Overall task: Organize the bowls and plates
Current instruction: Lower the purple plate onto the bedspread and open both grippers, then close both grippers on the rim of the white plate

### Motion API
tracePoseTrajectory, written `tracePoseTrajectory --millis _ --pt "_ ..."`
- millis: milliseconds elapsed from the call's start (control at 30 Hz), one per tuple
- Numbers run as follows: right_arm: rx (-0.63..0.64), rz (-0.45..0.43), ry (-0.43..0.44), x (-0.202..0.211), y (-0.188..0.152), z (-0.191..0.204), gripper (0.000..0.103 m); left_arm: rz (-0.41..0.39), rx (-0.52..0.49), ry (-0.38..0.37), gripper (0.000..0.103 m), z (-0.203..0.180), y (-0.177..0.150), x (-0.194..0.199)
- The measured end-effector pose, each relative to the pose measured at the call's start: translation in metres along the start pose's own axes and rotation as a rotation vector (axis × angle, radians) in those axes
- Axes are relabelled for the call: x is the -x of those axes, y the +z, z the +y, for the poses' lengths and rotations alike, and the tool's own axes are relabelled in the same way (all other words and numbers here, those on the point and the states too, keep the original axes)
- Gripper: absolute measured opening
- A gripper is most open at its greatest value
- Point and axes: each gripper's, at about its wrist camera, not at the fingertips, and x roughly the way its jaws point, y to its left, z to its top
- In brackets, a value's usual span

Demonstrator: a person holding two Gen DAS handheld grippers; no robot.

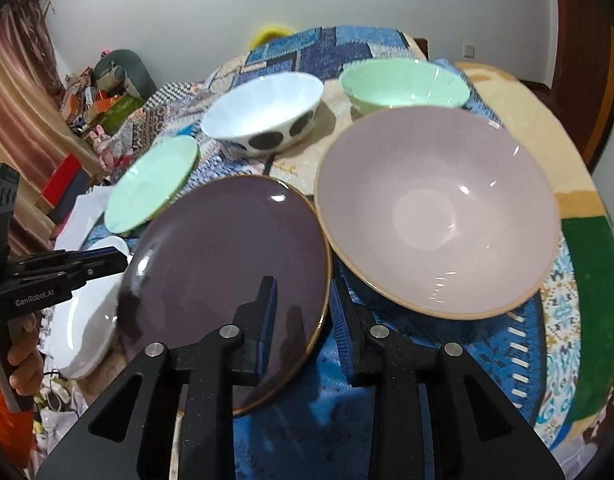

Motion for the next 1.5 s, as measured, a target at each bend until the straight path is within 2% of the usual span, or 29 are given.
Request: tracePoseTrajectory --millis 133,167,400,533,633,900,1100,1167,1300,1467,1500 --pt "0.01 -0.04 -0.002 0.017 0.001 0.007 0.035 -0.067 -0.004 0.017 0.043 -0.003 -0.004 0.025" --pt "0.014 -0.047 -0.001 0.021 0.001 0.01 0.04 -0.087 -0.003 0.019 0.048 -0.003 -0.006 0.033" --pt "0.057 -0.114 0.001 0.043 0.002 0.034 0.062 -0.204 -0.001 0.032 0.072 0.0 -0.022 0.085" --pt "0.076 -0.131 0.024 0.05 0.002 0.049 0.066 -0.238 -0.007 0.056 0.09 0.004 -0.035 0.104" --pt "0.099 -0.136 0.039 0.051 0.0 0.062 0.067 -0.253 0.006 0.083 0.094 0.014 -0.047 0.116" --pt "0.179 -0.075 0.088 0.026 -0.012 0.107 0.067 -0.23 0.104 0.183 0.094 0.069 -0.079 0.122" --pt "0.197 0.019 0.126 -0.008 -0.024 0.135 0.067 -0.209 0.17 0.2 0.094 0.107 -0.097 0.114" --pt "0.193 0.058 0.142 -0.02 -0.029 0.143 0.063 -0.19 0.187 0.199 0.086 0.12 -0.103 0.107" --pt "0.188 0.121 0.166 -0.036 -0.037 0.154 0.042 -0.137 0.213 0.175 0.065 0.136 -0.11 0.093" --pt "0.199 0.168 0.162 -0.048 -0.046 0.165 0.033 -0.086 0.239 0.13 0.042 0.149 -0.119 0.077" --pt "0.201 0.178 0.158 -0.05 -0.048 0.165 0.03 -0.079 0.236 0.124 0.04 0.151 -0.12 0.074"
